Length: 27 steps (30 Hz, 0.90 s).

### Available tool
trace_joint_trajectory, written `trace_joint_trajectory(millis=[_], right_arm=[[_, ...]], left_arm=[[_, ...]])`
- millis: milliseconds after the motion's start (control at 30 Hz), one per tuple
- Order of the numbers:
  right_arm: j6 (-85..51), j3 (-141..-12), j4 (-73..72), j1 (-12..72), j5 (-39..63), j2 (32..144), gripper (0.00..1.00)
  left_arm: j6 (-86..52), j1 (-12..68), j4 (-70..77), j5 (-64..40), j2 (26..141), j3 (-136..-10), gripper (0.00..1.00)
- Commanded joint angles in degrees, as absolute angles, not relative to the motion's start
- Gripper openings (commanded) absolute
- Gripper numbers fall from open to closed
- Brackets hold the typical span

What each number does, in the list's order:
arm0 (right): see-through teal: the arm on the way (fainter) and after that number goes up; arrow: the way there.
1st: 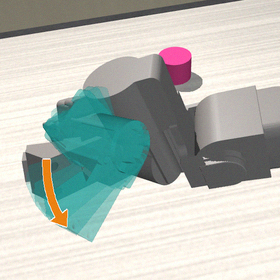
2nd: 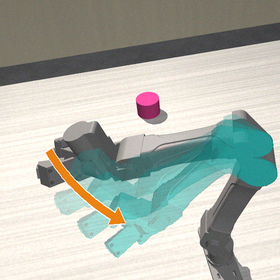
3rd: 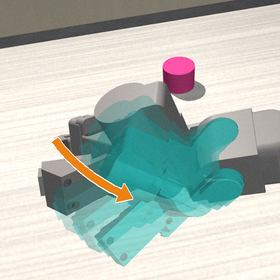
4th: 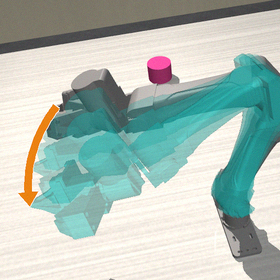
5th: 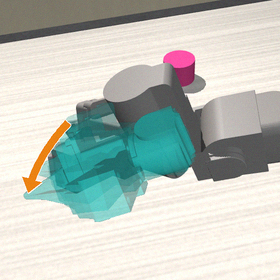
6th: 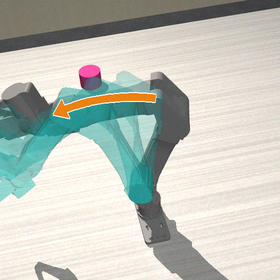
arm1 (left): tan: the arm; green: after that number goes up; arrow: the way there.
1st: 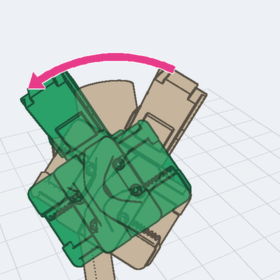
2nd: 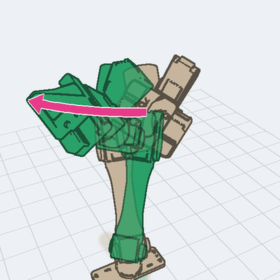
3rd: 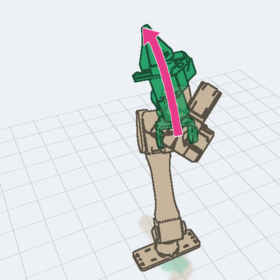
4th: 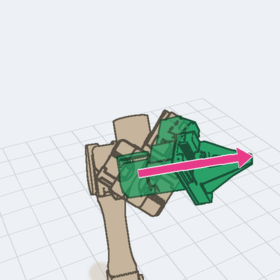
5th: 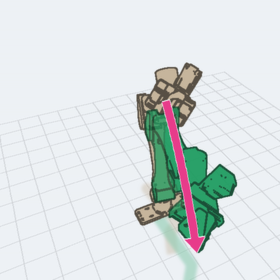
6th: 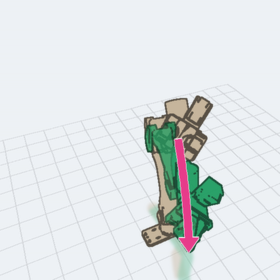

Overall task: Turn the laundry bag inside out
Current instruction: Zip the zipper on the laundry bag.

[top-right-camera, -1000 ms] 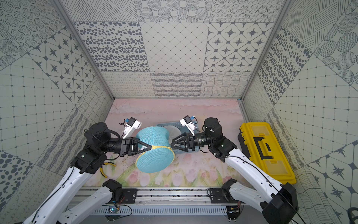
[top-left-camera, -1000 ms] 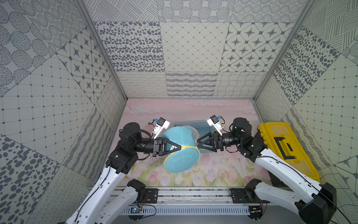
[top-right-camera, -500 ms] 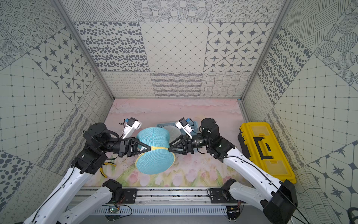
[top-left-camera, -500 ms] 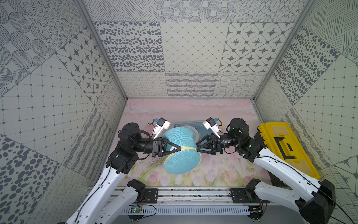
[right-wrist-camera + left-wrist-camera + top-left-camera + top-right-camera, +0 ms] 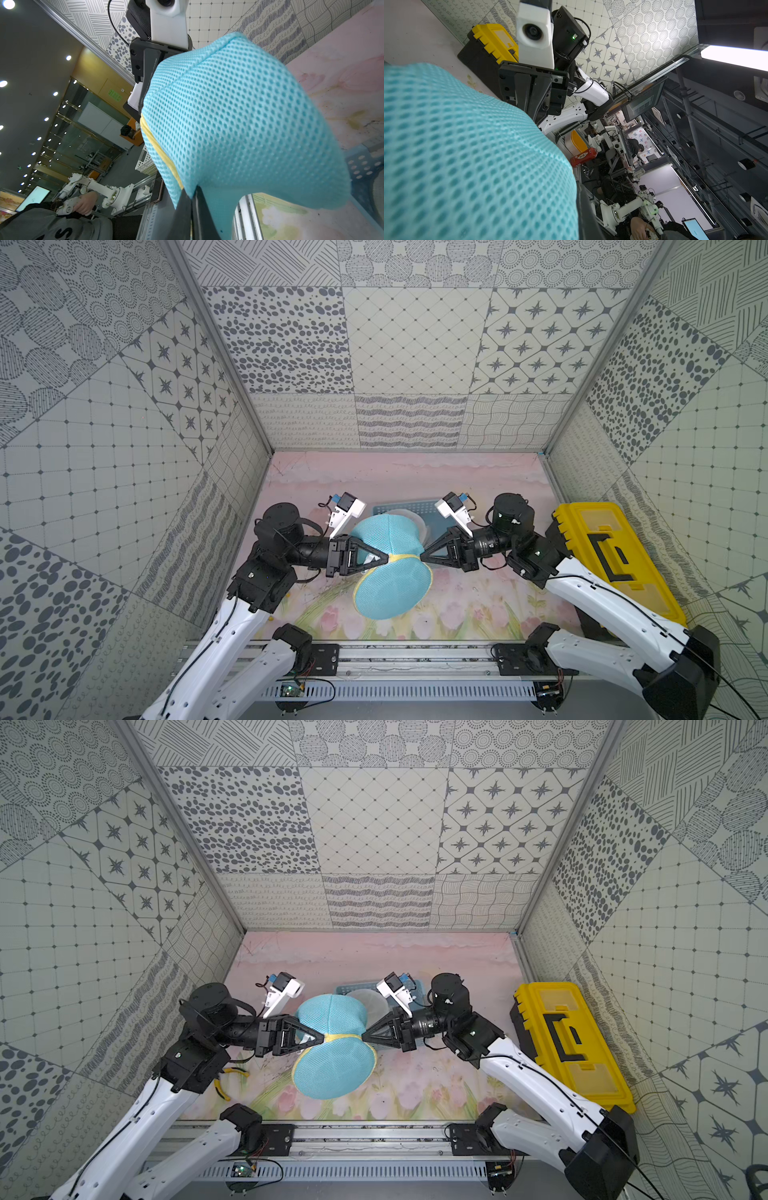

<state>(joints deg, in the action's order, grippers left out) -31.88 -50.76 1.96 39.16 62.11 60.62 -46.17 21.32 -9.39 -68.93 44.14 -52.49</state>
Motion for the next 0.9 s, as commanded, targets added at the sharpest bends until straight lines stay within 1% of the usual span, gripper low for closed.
trace_joint_trajectory(millis=[0,33,67,100,133,200,300,400,467,700,867], right_arm=[[-30.1,-54.3,3.8,39.3,58.5,59.1,0.00],[-29.5,-55.1,5.8,39.3,57.1,59.1,0.00],[-29.3,-55.7,6.6,39.2,56.1,59.1,0.00],[-29.2,-56.2,7.6,39.1,54.9,59.1,0.00],[-29.2,-56.7,8.3,39.0,53.8,59.3,0.00],[-28.8,-58.3,10.3,38.8,52.1,59.8,0.00],[-27.1,-60.6,13.1,38.4,51.2,60.8,0.00],[-26.0,-62.4,15.8,38.0,51.1,61.9,0.00],[-25.2,-63.6,18.0,37.7,51.2,63.0,0.00],[-20.8,-68.0,25.2,37.3,50.2,65.6,0.00],[-19.1,-69.2,27.3,37.1,51.1,66.8,0.00]], left_arm=[[-39.2,21.2,-15.9,-64.5,44.5,-54.8,0.00],[-37.3,21.2,-20.1,-61.9,44.9,-55.6,0.08],[-35.8,21.2,-25.2,-59.0,45.8,-56.4,0.20],[-35.0,21.2,-29.1,-56.4,46.5,-56.9,0.38],[-34.6,21.1,-31.5,-54.2,47.1,-57.1,0.48],[-34.4,21.2,-36.6,-48.8,47.9,-57.5,0.60],[-34.4,21.1,-40.4,-42.9,47.1,-57.6,0.63],[-32.7,21.3,-42.3,-37.9,43.7,-58.6,0.69],[-30.7,21.3,-45.4,-34.2,41.7,-60.1,0.71],[-24.8,21.5,-50.1,-27.4,39.7,-64.3,0.71],[-21.7,22.0,-46.6,-28.3,40.4,-66.1,0.71]])
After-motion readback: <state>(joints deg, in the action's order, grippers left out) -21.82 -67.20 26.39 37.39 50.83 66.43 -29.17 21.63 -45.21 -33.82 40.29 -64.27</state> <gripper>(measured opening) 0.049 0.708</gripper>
